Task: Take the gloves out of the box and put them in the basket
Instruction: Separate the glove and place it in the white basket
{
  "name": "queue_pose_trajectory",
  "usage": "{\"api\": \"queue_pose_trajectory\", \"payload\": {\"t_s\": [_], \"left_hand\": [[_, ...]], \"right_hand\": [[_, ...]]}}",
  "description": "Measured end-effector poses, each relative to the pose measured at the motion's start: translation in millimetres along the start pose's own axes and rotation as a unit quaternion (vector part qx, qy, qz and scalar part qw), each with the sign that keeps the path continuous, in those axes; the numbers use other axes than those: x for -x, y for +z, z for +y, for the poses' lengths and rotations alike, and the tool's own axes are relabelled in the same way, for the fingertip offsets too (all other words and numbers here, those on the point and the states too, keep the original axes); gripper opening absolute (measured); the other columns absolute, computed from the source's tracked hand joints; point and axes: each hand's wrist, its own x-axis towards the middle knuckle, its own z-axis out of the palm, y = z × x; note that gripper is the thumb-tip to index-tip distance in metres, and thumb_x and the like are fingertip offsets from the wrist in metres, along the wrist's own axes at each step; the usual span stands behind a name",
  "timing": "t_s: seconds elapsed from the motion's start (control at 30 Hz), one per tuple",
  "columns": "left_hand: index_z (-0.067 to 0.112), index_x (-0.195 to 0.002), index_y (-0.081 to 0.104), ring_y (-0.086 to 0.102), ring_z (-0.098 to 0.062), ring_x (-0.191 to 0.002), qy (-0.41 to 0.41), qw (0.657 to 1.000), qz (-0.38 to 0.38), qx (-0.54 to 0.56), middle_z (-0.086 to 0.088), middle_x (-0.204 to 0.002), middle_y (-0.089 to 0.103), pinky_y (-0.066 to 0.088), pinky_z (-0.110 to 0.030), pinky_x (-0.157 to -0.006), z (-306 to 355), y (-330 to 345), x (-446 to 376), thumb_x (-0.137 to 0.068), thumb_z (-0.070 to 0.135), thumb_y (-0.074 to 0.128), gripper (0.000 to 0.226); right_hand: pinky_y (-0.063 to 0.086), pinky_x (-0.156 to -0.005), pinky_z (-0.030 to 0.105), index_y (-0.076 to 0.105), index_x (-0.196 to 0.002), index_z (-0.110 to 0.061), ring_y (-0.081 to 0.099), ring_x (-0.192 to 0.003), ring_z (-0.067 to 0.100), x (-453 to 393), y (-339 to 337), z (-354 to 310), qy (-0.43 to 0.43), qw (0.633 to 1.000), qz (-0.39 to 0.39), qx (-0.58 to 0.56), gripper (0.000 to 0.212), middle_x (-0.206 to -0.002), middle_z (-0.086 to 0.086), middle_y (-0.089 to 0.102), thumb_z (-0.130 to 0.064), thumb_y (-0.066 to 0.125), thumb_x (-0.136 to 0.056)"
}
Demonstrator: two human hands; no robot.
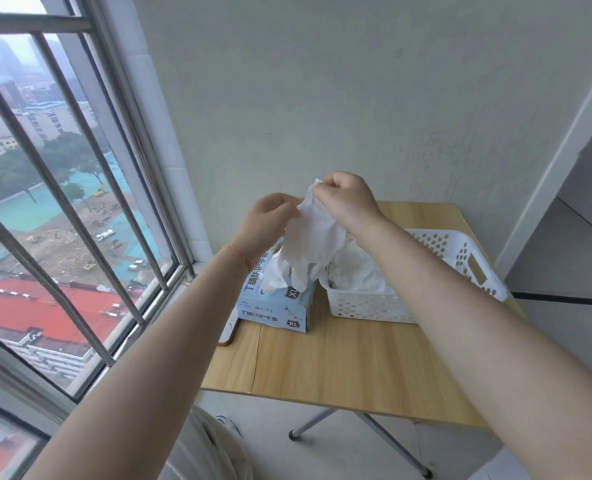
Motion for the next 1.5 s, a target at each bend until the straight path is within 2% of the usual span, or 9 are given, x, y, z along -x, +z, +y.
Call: {"api": "queue_pose_trajectory", "payload": {"t_s": [0.2,0.37,0.53,0.63,0.77,1.03,1.2,1.37,1.5], "left_hand": [[-0.005,-0.105,0.064,0.063,-0.03,-0.085,0.036,0.993,-0.098,-0.047,-0.018,-0.094,0.064,0.048,-0.044,-0.077,-5,-3,2,-0.071,0.031,0.072,0.05],[0.005,-0.098,0.066,0.062,-0.027,-0.083,-0.041,0.981,-0.177,0.065,-0.012,-0.091,0.064,0.051,-0.036,-0.072,-10,-14,7,-0.073,0.004,0.047,0.031],[0.011,-0.076,0.061,0.042,-0.022,-0.066,-0.114,0.99,-0.079,-0.023,-0.008,-0.073,0.049,0.036,-0.028,-0.057,-31,-23,-6,-0.078,0.013,0.059,0.004],[0.01,-0.081,0.067,0.048,-0.02,-0.06,-0.126,0.989,-0.036,-0.072,-0.007,-0.07,0.053,0.043,-0.023,-0.054,-40,-22,-12,-0.086,0.016,0.063,0.009],[0.008,-0.079,0.071,0.062,-0.02,-0.065,-0.091,0.988,-0.009,-0.121,-0.005,-0.07,0.066,0.056,-0.031,-0.072,-34,-12,-23,-0.088,0.015,0.068,0.011],[0.026,-0.077,0.068,0.057,-0.009,-0.07,0.056,0.91,-0.049,-0.408,0.01,-0.077,0.063,0.042,-0.021,-0.063,-20,56,-67,-0.086,0.036,0.069,0.014],[0.029,-0.078,0.065,0.06,-0.02,-0.083,0.098,0.855,-0.089,-0.502,0.006,-0.085,0.061,0.05,-0.029,-0.072,-26,115,-80,-0.088,0.043,0.063,0.018],[0.027,-0.085,0.063,0.056,-0.02,-0.081,0.136,0.802,-0.104,-0.572,0.006,-0.089,0.058,0.036,-0.026,-0.062,-38,155,-83,-0.092,0.05,0.056,0.025],[0.026,-0.103,0.065,0.059,-0.023,-0.101,0.198,0.779,-0.08,-0.59,0.002,-0.106,0.063,0.038,-0.029,-0.073,-46,166,-83,-0.094,0.034,0.057,0.015]], "right_hand": [[0.038,-0.052,0.017,0.06,-0.074,-0.016,0.049,-0.058,0.005,3,3,-9,-0.023,0.999,-0.003,0.022,0.017,-0.063,-0.01,0.053,-0.025,0.06,-0.089],[0.027,-0.05,0.023,0.047,-0.064,-0.015,0.033,-0.052,0.011,0,2,-10,-0.038,0.999,0.018,-0.016,0.029,-0.055,-0.003,0.037,-0.025,0.06,-0.087],[0.031,-0.055,0.025,0.048,-0.069,-0.016,0.04,-0.058,0.015,-3,-2,15,0.035,0.999,0.006,0.035,0.022,-0.063,0.003,0.04,-0.024,0.059,-0.087],[0.037,-0.052,0.026,0.054,-0.077,-0.015,0.047,-0.06,0.019,-2,-7,35,0.079,0.995,-0.017,0.056,0.014,-0.071,0.007,0.047,-0.023,0.059,-0.087],[0.036,-0.044,0.02,0.051,-0.075,-0.013,0.045,-0.06,0.019,-3,-17,51,0.101,0.993,-0.015,0.057,0.018,-0.072,0.007,0.049,-0.021,0.056,-0.091],[0.038,-0.039,0.019,0.03,-0.059,-0.013,0.041,-0.038,0.019,-2,-72,92,0.119,0.977,0.032,0.174,0.042,-0.055,0.002,0.035,-0.018,0.043,-0.099],[0.03,-0.043,0.023,0.047,-0.098,-0.007,0.053,-0.057,0.02,4,-110,121,0.151,0.947,0.031,0.28,0.014,-0.087,0.008,0.052,-0.017,0.038,-0.101],[0.039,-0.059,0.032,0.032,-0.141,-0.001,0.062,-0.088,0.03,8,-129,142,0.134,0.903,0.032,0.407,0.044,-0.111,0.012,0.063,-0.009,0.04,-0.099],[0.031,-0.046,0.028,0.014,-0.15,-0.001,0.056,-0.074,0.024,9,-134,149,0.111,0.849,0.005,0.516,0.066,-0.1,0.009,0.062,0.003,0.045,-0.092]]}}
